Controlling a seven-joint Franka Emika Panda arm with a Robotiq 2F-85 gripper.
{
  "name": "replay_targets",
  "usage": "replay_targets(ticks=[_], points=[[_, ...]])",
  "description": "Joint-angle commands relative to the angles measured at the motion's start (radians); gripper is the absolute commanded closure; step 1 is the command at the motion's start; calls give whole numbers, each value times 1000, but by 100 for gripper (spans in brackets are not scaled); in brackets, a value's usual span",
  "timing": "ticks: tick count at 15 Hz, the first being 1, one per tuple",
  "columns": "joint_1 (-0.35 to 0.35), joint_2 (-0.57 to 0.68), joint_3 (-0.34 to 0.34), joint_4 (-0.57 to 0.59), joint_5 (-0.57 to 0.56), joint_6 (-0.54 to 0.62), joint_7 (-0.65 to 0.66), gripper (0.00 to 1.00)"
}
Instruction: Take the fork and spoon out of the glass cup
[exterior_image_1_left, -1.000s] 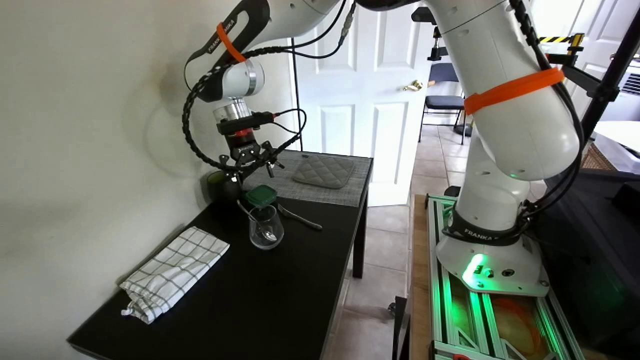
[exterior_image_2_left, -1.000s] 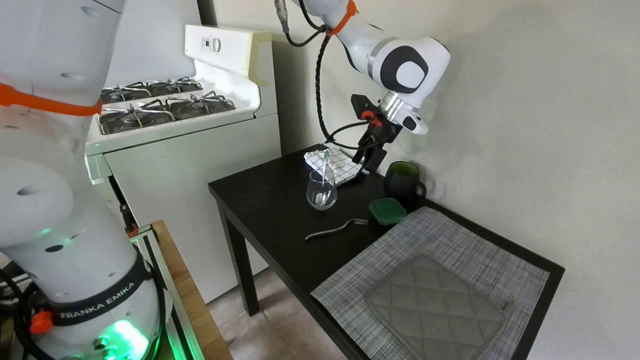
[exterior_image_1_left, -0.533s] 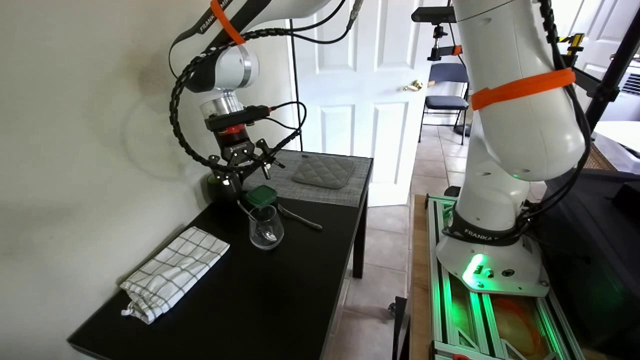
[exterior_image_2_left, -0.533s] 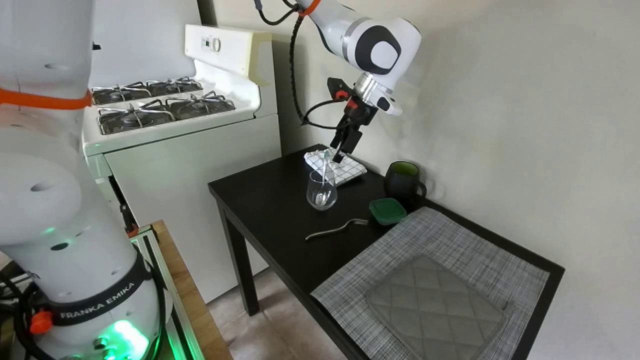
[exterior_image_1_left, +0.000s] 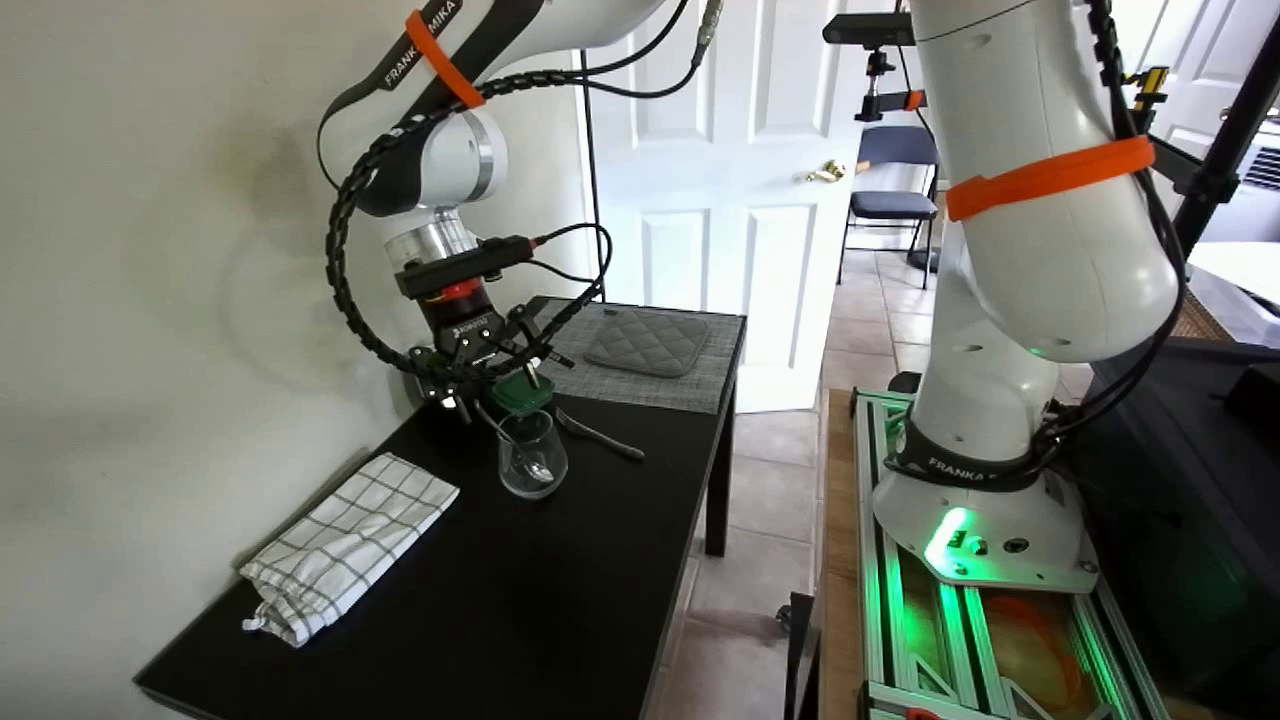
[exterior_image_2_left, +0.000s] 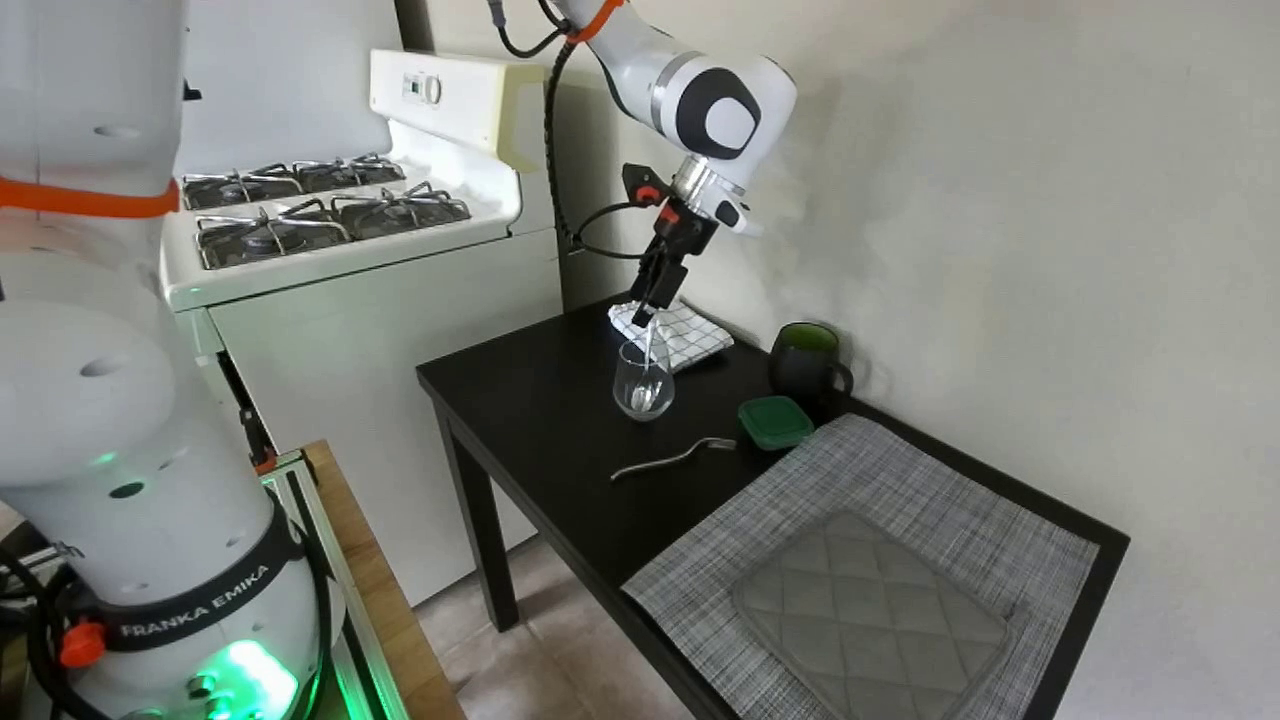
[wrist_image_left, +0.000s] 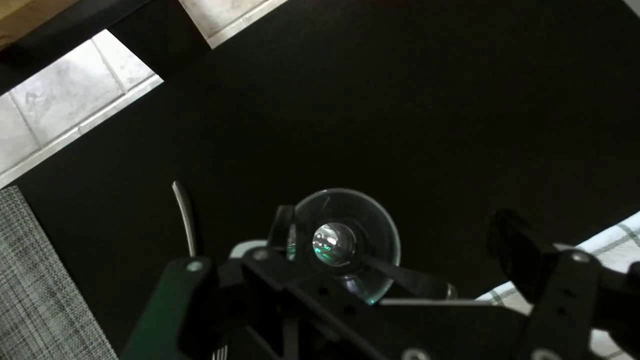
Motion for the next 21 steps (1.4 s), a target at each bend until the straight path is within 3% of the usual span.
replay_targets(ticks=[1, 6, 7, 8, 9, 10, 18, 21], points=[[11, -10, 1, -26, 6, 50, 19, 0], [14, -5, 1, -22, 2, 112, 19, 0], [15, -3, 2, -21, 0, 123, 21, 6], [16, -3, 2, -21, -1, 129, 21, 23], [17, -3, 3, -22, -2, 138, 21, 31], [17, -3, 3, -23, -2, 143, 22, 31], [24, -5, 2, -26, -9, 158, 24, 95], [25, -7, 2, -27, -12, 160, 28, 100]])
